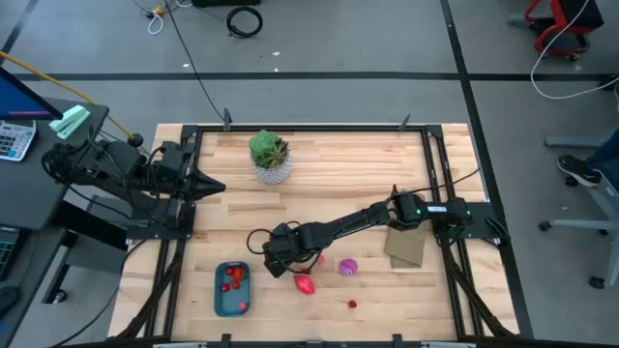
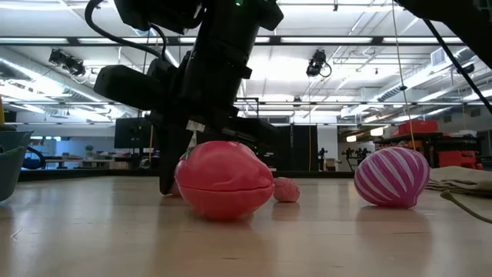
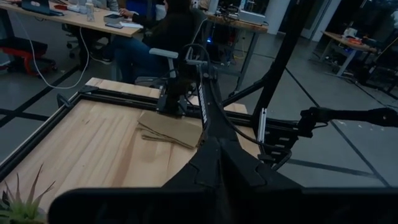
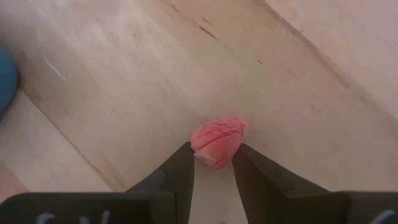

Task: Pick and placing Produce into tupperware
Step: Put the left peach into the bin

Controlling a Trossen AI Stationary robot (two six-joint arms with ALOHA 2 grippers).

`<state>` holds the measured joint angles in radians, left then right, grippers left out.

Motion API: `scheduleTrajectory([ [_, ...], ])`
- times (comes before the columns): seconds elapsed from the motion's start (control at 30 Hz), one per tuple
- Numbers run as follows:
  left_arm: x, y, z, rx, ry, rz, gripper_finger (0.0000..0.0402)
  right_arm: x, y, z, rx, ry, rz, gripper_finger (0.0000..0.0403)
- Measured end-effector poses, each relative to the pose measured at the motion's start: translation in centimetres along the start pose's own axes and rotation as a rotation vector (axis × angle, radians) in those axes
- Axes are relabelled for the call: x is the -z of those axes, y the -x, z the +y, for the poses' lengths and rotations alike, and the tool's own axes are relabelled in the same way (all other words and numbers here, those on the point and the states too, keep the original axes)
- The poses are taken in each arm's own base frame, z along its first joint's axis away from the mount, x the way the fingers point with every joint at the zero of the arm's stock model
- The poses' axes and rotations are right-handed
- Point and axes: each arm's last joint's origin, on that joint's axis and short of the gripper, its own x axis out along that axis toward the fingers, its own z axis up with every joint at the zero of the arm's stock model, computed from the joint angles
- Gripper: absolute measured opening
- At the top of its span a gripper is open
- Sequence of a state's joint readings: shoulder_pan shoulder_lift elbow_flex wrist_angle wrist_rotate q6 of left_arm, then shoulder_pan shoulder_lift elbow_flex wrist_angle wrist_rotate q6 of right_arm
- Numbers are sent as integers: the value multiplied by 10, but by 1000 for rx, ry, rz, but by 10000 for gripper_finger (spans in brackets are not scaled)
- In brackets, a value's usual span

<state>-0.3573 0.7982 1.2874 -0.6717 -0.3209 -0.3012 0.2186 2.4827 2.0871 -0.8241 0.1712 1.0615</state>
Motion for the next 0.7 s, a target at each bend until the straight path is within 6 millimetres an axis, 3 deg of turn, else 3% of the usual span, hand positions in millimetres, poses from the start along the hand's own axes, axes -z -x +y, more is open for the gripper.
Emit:
scheduleTrajectory([
  [0.7,0,0,0,0,0,0,24,-14,2,12,-166,-30,-61,85],
])
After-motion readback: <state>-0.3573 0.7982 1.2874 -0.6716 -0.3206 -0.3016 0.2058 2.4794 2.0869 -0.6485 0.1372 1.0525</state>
